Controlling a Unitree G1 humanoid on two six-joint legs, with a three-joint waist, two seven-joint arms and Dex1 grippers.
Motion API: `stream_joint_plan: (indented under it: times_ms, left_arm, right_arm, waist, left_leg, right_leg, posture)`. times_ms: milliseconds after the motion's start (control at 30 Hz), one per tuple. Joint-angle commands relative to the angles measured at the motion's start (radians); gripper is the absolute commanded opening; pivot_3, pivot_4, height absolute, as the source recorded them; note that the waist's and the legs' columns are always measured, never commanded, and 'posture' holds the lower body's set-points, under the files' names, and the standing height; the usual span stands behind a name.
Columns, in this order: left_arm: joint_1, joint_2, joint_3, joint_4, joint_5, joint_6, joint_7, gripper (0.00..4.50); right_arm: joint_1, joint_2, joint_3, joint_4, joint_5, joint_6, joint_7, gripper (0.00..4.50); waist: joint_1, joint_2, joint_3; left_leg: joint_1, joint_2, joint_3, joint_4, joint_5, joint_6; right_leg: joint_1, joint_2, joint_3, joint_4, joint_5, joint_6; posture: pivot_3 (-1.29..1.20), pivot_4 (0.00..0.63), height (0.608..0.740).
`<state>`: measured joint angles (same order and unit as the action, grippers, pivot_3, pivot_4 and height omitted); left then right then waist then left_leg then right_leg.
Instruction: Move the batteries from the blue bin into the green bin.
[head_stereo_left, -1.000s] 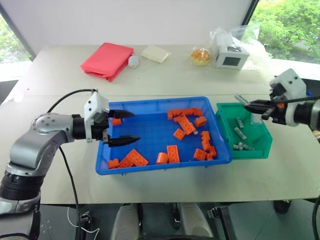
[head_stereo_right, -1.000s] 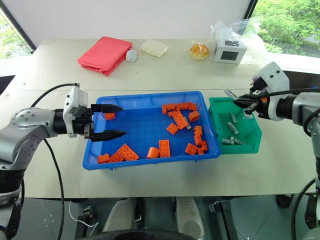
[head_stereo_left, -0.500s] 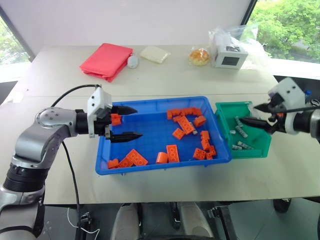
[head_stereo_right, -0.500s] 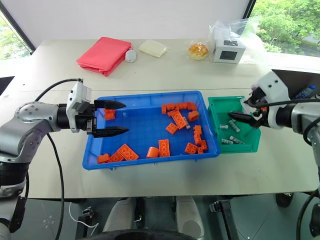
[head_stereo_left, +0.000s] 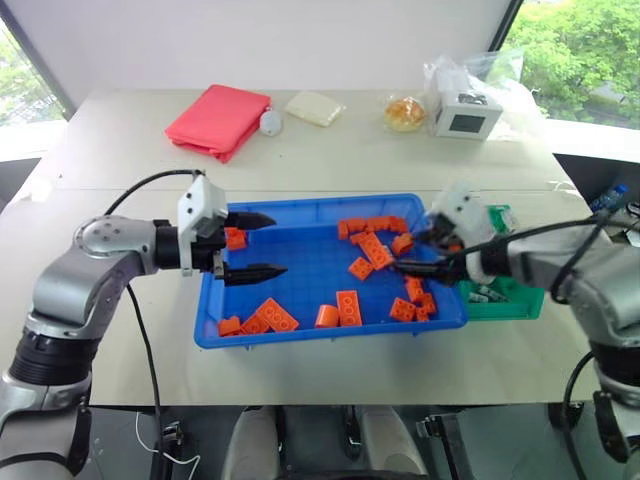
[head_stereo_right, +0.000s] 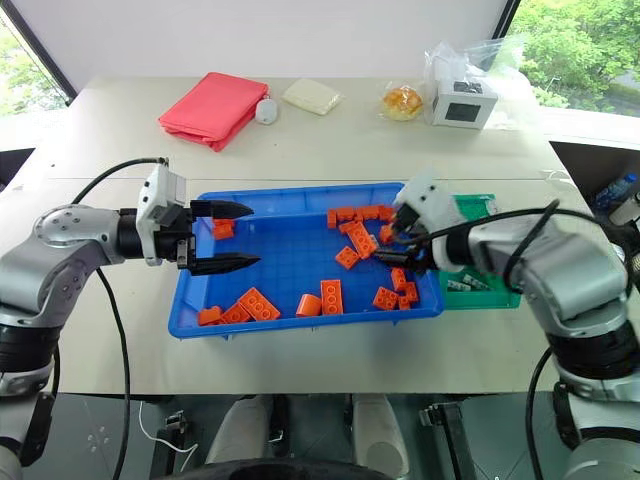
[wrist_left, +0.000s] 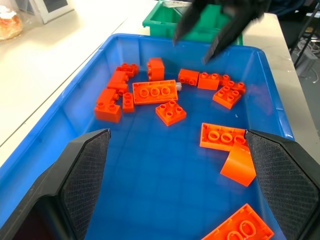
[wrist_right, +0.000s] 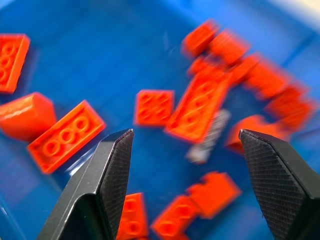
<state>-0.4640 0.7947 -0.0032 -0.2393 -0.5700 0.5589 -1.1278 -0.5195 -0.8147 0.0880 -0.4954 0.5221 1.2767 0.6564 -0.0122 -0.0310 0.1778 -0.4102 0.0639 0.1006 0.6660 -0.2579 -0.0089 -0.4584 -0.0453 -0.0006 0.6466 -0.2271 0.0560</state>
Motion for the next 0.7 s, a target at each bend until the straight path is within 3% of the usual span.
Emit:
stream_joint_plan:
  times_ms: [33, 567, 667, 700]
  left_arm:
    - [-0.001, 0.013, 0.036, -0.031, -0.011, -0.003, 0.004, 4.5]
    - [-0.017, 0.011, 0.038, -0.03, -0.011, 0.0, 0.014, 4.5]
    - [-0.02, 0.009, 0.04, -0.03, -0.014, 0.001, 0.018, 4.5]
    - [-0.02, 0.009, 0.041, -0.03, -0.014, 0.001, 0.018, 4.5]
  right_arm:
    - [0.004, 0.003, 0.033, -0.032, -0.035, -0.018, -0.042, 3.45]
    - [-0.056, 0.041, 0.266, 0.193, -0.226, -0.215, -0.025, 3.45]
    - [-0.062, 0.053, 0.286, 0.213, -0.239, -0.233, -0.006, 2.66]
    - [-0.064, 0.058, 0.29, 0.217, -0.242, -0.238, -0.002, 2.1]
  waist:
    - [-0.001, 0.0, 0.0]
    - [0.0, 0.0, 0.0]
    - [0.0, 0.0, 0.0]
    - [0.0, 0.0, 0.0]
  left_leg:
    - [0.0, 0.0, 0.0, 0.0, 0.0, 0.0]
    - [0.0, 0.0, 0.0, 0.0, 0.0, 0.0]
    - [0.0, 0.0, 0.0, 0.0, 0.0, 0.0]
    - [0.0, 0.0, 0.0, 0.001, 0.0, 0.0]
  right_leg:
    - [0.0, 0.0, 0.0, 0.0, 0.0, 0.0]
    - [0.0, 0.0, 0.0, 0.0, 0.0, 0.0]
    - [0.001, 0.0, 0.0, 0.0, 0.0, 0.0]
    - [0.001, 0.0, 0.0, 0.0, 0.0, 0.0]
  posture:
    - [0.0, 0.15, 0.736]
    - [0.0, 0.15, 0.736]
    - [0.0, 0.15, 0.736]
    - [0.0, 0.15, 0.736]
